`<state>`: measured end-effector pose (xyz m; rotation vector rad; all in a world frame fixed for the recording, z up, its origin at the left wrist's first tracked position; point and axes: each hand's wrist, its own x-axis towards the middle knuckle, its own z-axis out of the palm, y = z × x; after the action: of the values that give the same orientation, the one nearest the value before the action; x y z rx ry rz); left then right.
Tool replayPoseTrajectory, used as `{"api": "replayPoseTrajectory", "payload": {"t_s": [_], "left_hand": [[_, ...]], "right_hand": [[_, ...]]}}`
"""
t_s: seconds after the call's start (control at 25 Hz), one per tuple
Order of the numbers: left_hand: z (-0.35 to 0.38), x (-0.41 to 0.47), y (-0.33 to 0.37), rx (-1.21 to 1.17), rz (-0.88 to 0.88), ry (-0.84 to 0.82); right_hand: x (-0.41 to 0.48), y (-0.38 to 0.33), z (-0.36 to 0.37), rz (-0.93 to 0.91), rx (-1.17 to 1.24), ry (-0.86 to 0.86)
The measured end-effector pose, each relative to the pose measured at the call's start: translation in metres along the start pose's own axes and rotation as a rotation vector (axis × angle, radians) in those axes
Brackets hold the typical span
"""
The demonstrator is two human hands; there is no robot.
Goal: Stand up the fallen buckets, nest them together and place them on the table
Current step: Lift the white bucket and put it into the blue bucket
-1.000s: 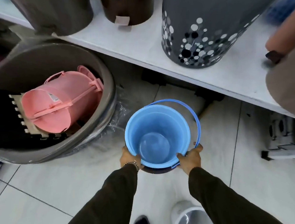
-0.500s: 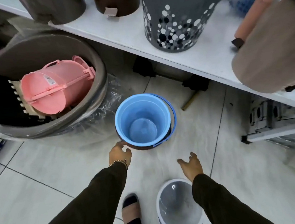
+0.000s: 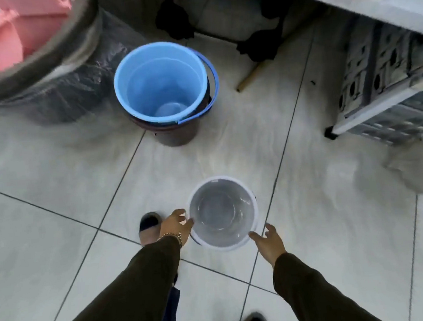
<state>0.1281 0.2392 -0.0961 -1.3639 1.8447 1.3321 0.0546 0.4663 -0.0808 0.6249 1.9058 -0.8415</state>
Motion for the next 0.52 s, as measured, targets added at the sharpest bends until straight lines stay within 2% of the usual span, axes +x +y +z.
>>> {"api": "replayPoseTrajectory", "payload": {"t_s": [0.08,0.24,0.36,0.52], "left_hand": [[0.026,0.009,-0.023,0.043,0.005,-0.042],[0.048,0.013,-0.036,-0.009,-0.012,0.027],[0.043,-0.005,-0.015,-0.158,-0.059,0.063],[0.017,-0.039,0.038,-0.356,-0.008,0.042]], "right_hand": [[0.016,0.017,0.009,-0.055,0.062,-0.042],[0.026,0.027,0.019,-0.182,0.05,-0.026],[0.007,0.018,0.002,-0.217,0.073,0.034],[-0.032,-0.019,-0.038,-0.336,0.148,0.061]]}}
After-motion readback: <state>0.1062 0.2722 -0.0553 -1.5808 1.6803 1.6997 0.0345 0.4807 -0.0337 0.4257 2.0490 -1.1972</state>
